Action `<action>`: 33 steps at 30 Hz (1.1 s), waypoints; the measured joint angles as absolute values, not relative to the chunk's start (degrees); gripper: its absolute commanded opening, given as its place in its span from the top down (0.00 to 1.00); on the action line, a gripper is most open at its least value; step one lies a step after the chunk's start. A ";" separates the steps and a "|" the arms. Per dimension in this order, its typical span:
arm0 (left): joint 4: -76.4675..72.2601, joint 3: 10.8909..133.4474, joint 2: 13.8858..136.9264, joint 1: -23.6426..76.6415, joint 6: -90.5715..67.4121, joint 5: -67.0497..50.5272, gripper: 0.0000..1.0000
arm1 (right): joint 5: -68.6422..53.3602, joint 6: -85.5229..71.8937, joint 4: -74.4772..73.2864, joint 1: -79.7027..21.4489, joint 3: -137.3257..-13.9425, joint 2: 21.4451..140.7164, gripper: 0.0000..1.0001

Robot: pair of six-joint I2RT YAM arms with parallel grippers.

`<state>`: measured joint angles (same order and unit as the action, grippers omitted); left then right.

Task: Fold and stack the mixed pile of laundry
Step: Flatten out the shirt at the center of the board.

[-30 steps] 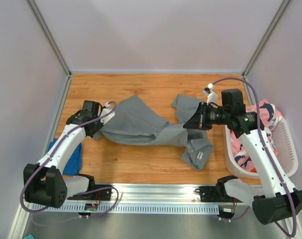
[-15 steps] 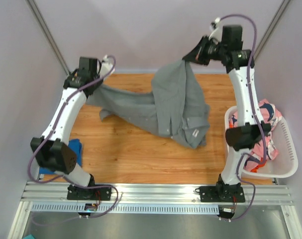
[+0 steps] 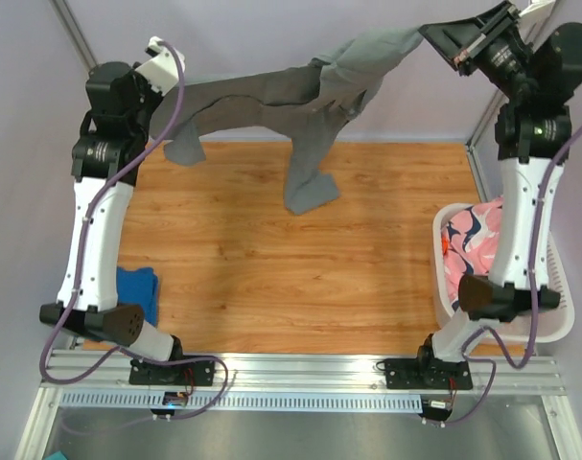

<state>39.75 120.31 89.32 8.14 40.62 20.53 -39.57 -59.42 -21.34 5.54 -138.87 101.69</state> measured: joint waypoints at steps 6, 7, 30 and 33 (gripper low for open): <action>33.74 94.15 74.70 8.05 43.68 16.71 0.91 | -40.77 -50.33 -19.53 5.23 -111.20 76.77 1.00; 32.95 88.20 72.27 8.03 44.38 15.77 0.91 | -40.80 -48.49 -19.81 5.21 -104.99 72.25 1.00; 45.82 32.95 52.49 12.69 47.35 2.76 0.85 | -39.38 -29.52 -58.35 3.86 -46.22 41.23 1.00; 48.23 31.83 52.84 12.80 47.24 0.25 0.85 | -38.22 -31.79 -57.67 2.02 -40.49 41.36 1.00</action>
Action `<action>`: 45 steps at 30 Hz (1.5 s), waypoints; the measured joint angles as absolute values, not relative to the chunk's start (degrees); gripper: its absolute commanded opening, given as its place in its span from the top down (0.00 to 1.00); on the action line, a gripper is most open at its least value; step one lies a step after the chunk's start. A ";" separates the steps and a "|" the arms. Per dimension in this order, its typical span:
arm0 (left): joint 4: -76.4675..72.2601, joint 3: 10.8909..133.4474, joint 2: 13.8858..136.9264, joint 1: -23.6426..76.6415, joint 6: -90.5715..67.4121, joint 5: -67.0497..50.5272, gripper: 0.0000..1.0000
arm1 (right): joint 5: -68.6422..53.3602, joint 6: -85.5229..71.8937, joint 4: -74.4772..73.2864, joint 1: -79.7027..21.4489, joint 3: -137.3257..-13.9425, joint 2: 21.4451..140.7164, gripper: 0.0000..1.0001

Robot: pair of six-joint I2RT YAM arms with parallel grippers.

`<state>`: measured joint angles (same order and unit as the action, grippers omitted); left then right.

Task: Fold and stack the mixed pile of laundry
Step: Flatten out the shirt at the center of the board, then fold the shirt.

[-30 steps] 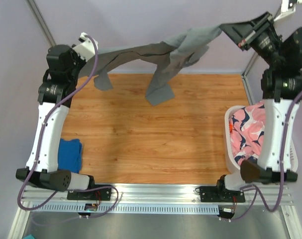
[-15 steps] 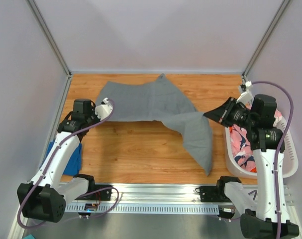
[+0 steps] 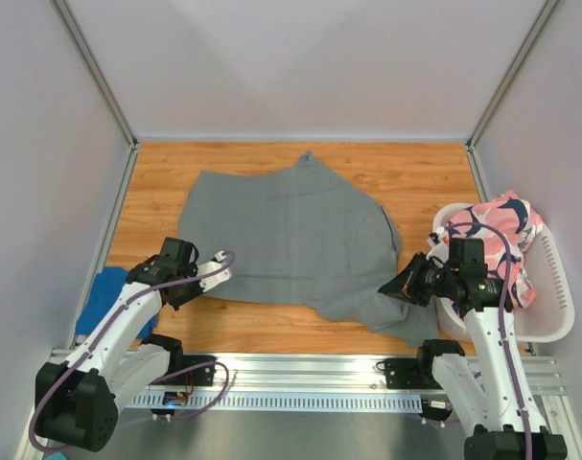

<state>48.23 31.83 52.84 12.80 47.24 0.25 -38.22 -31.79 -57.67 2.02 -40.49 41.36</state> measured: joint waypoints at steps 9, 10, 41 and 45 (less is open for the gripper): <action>45.25 39.68 67.51 12.95 44.84 2.74 0.85 | -29.34 -39.77 -45.58 -2.35 -40.12 51.07 1.00; 44.31 41.74 69.38 12.93 44.31 3.68 0.85 | -27.75 -40.69 -44.03 -2.42 -40.38 53.34 1.00; 37.01 77.19 99.55 3.75 35.59 12.51 0.50 | -7.18 -48.84 -23.99 -9.63 -69.89 97.41 1.00; 44.58 79.00 95.48 -0.56 28.29 1.78 0.44 | -6.07 -48.73 -24.08 -11.35 -72.10 99.46 1.00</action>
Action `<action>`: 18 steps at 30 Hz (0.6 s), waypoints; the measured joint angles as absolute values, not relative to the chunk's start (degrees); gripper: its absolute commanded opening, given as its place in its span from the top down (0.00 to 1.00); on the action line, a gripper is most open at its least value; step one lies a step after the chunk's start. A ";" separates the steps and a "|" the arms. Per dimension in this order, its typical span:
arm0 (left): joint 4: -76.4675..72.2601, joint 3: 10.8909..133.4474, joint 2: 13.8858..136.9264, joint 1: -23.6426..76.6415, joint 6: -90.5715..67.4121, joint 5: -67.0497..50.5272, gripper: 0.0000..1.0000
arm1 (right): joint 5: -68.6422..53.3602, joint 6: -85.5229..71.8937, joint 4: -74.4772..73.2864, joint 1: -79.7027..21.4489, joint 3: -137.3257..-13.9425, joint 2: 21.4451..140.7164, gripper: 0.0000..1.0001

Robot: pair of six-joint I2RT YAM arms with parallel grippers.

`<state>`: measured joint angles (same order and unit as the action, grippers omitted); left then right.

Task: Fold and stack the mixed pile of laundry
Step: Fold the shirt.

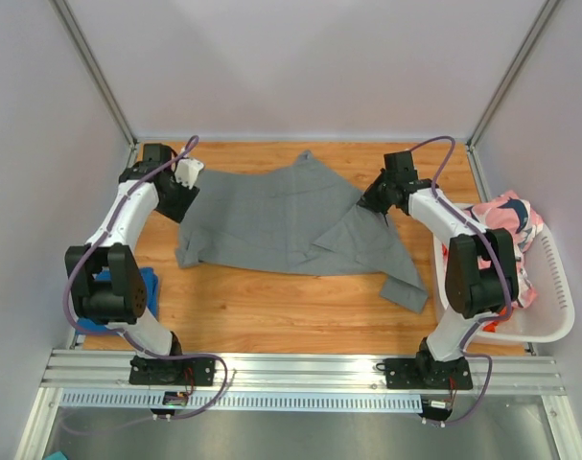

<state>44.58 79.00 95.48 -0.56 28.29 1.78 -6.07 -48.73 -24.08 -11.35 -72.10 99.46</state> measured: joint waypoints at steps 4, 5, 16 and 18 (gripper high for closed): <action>48.49 72.75 91.81 -0.05 23.81 -4.64 0.47 | -4.84 -48.66 -24.18 -12.62 -72.44 99.46 1.00; 49.06 71.02 91.94 0.21 23.03 -5.48 0.47 | -4.69 -48.64 -24.21 -12.73 -72.44 99.46 1.00; 51.55 67.05 97.86 0.12 18.59 -10.02 1.00 | -2.33 -47.97 -25.85 -12.71 -71.61 97.69 1.00; 51.62 66.74 97.82 -0.25 18.76 -10.41 1.00 | -2.02 -47.57 -26.13 -12.71 -71.24 96.92 1.00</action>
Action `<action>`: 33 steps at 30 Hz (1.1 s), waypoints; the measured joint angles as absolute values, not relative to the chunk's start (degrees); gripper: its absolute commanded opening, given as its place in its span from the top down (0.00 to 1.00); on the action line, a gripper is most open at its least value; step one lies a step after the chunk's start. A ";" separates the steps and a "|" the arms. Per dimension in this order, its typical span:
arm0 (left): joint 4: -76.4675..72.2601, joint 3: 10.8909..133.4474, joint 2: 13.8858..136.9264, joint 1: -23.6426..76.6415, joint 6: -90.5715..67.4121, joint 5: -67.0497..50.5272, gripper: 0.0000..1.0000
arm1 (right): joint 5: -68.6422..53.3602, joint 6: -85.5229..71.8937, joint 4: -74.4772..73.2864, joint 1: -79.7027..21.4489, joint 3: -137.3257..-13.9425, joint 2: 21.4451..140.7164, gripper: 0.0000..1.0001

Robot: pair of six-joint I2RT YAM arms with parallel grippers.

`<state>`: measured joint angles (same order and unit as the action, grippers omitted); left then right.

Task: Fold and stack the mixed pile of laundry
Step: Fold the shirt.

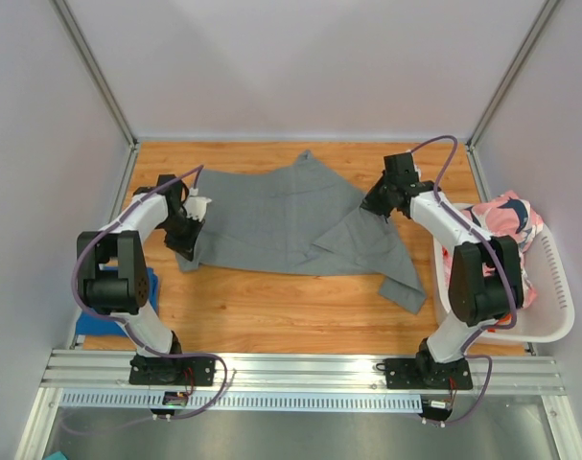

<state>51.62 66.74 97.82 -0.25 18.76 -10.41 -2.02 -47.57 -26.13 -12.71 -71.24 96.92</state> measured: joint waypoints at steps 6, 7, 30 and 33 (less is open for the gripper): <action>51.62 62.22 94.52 -5.10 20.71 -9.23 1.00 | -0.58 -46.30 -27.75 -12.73 -67.09 91.68 1.00; 51.57 61.84 94.00 -6.26 21.17 -8.78 1.00 | -0.40 -46.22 -27.94 -12.75 -66.37 90.63 1.00; 52.95 71.44 89.69 -8.34 25.89 -12.36 0.43 | 2.07 -44.56 -28.95 -15.29 -69.08 91.77 1.00; 52.90 73.84 94.59 -8.29 25.36 -14.72 0.43 | 2.09 -44.56 -28.93 -15.40 -69.08 91.77 1.00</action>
